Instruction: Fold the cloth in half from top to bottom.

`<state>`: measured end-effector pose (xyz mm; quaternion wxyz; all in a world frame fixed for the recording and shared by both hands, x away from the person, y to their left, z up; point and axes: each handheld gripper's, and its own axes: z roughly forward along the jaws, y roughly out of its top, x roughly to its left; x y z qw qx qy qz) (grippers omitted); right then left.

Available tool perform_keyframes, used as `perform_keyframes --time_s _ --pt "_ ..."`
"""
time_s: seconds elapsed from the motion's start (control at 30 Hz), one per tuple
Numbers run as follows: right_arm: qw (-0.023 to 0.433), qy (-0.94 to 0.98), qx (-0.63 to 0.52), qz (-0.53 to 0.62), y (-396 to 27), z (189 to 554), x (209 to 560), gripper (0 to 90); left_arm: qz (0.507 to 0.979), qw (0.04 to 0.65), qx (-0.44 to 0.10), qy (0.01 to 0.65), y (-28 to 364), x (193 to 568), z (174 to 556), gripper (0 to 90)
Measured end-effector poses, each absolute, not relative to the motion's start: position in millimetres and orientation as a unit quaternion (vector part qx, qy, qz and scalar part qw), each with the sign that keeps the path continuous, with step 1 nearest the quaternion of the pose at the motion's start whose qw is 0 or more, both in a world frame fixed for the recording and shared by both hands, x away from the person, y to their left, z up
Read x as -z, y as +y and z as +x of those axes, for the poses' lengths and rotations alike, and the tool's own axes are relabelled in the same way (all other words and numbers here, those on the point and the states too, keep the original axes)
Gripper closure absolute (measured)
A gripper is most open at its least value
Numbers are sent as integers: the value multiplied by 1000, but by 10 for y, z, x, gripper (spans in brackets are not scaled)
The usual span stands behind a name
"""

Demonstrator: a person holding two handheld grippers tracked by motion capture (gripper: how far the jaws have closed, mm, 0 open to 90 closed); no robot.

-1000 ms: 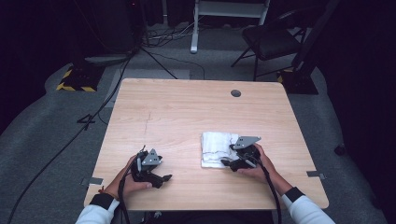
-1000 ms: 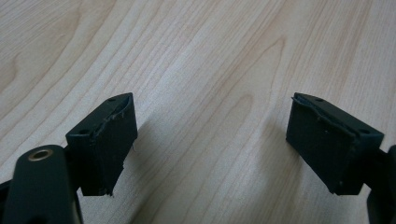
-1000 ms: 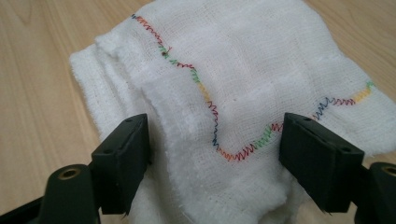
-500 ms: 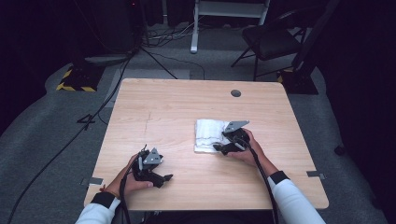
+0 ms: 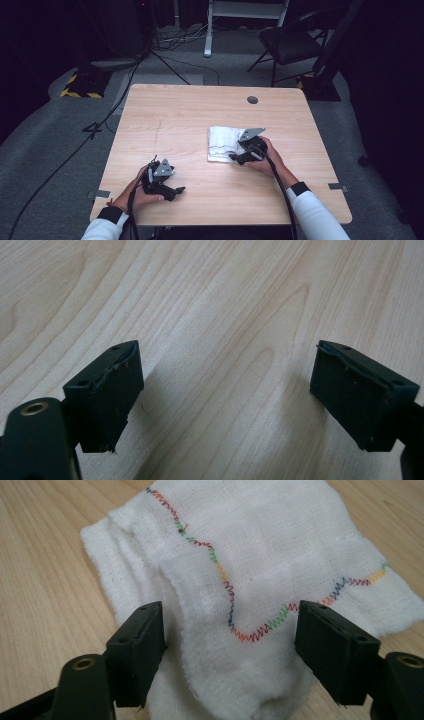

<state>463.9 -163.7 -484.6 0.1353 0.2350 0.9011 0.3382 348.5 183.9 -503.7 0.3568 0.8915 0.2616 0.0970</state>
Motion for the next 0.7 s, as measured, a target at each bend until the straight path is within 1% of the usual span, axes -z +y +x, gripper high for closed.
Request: perform_keyframes --time_s 0.17,0.37,0.47,0.7 --pt "145 905 -330 224 -1674 4577 4781 297 891 356 -97 263 1839 5036 3480 141" --pt "154 917 -309 199 -1736 4416 4660 295 891 357 -98 263 1838 5037 3478 141" --pt "152 918 -310 196 -1773 4370 4625 294 891 357 -98 263 1838 5037 3478 142" --pt "179 919 -295 193 -1983 4213 4520 294 891 356 -98 264 1838 5036 3477 142"
